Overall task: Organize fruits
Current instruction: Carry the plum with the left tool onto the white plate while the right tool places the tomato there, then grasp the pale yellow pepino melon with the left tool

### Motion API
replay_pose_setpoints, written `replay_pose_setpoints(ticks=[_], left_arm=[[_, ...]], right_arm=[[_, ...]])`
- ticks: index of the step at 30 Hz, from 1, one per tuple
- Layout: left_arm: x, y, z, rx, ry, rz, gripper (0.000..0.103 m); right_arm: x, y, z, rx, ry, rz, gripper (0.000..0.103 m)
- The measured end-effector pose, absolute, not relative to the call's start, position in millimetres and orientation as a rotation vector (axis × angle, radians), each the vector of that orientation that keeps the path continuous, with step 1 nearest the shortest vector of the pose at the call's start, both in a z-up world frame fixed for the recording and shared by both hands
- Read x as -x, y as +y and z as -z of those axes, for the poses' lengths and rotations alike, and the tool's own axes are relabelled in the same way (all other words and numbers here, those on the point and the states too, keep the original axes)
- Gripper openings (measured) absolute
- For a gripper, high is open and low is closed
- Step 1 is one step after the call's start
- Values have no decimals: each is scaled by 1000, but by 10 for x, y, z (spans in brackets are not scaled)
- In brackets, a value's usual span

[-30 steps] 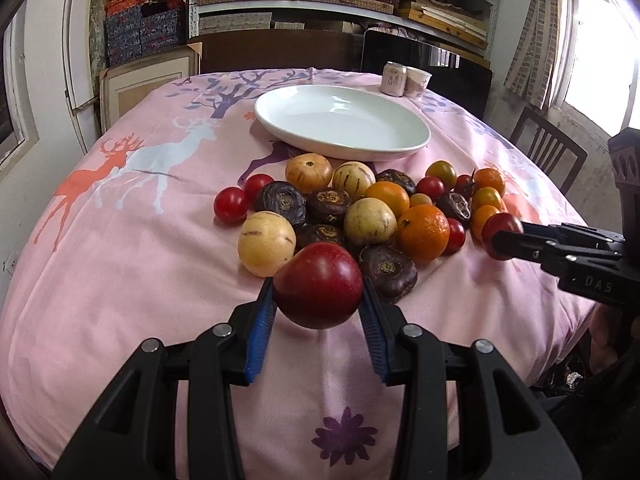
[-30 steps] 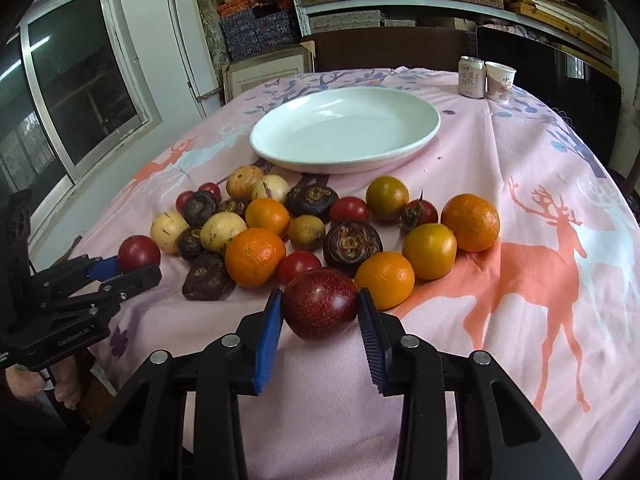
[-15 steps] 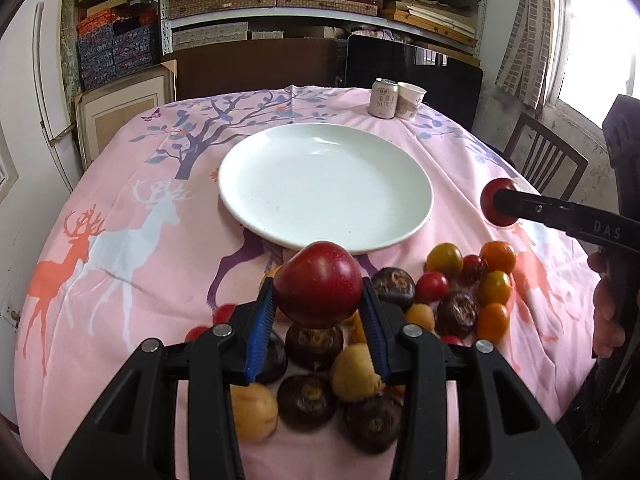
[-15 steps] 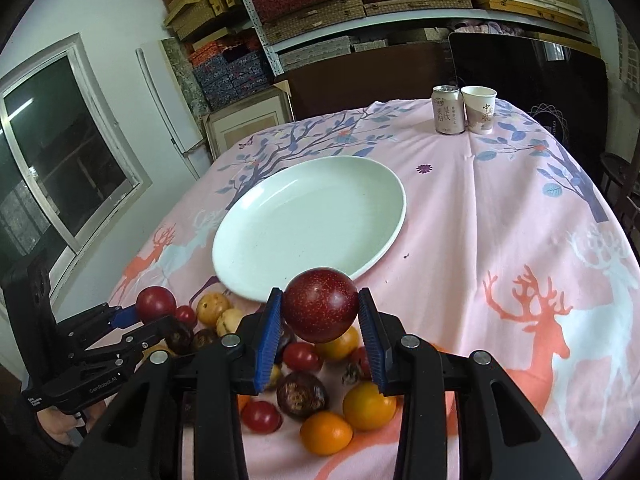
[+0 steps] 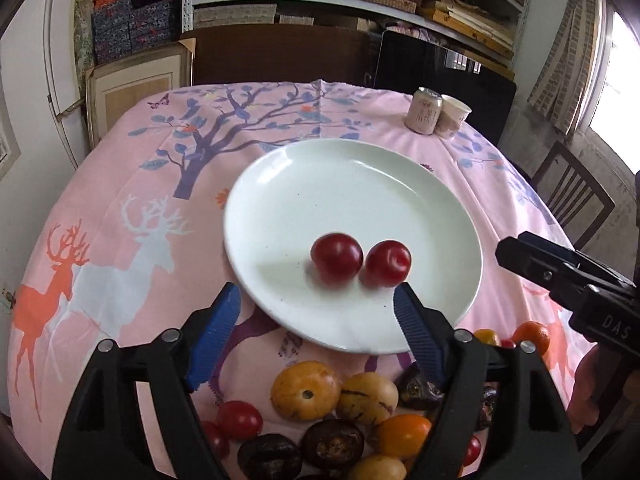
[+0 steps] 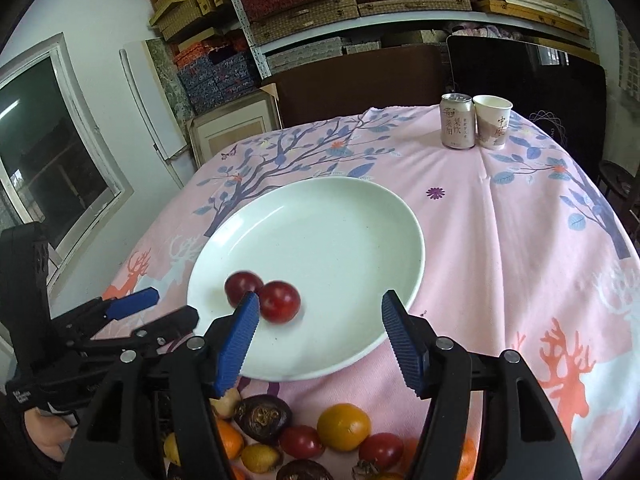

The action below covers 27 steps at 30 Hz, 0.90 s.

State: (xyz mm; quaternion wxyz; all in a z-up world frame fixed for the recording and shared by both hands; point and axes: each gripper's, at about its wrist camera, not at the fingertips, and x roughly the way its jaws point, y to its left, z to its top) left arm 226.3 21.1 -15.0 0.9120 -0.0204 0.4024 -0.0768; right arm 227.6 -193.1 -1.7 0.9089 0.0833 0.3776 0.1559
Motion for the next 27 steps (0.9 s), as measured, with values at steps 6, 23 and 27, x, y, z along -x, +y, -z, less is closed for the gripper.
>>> replay_pose_setpoints(ticks=[6,23,27], left_arm=[[-1694,374,211,21,817,166,77],[-759,444,551,-95,850,133,77],[-768,500,572,-72,841,123,77]], right_arm=[[-1800,-2108,80,-172,772,-301,68],[-1067,-2433,368,-211,790,-246,71],[-1016,-2436,380,-202,792,-241,71]])
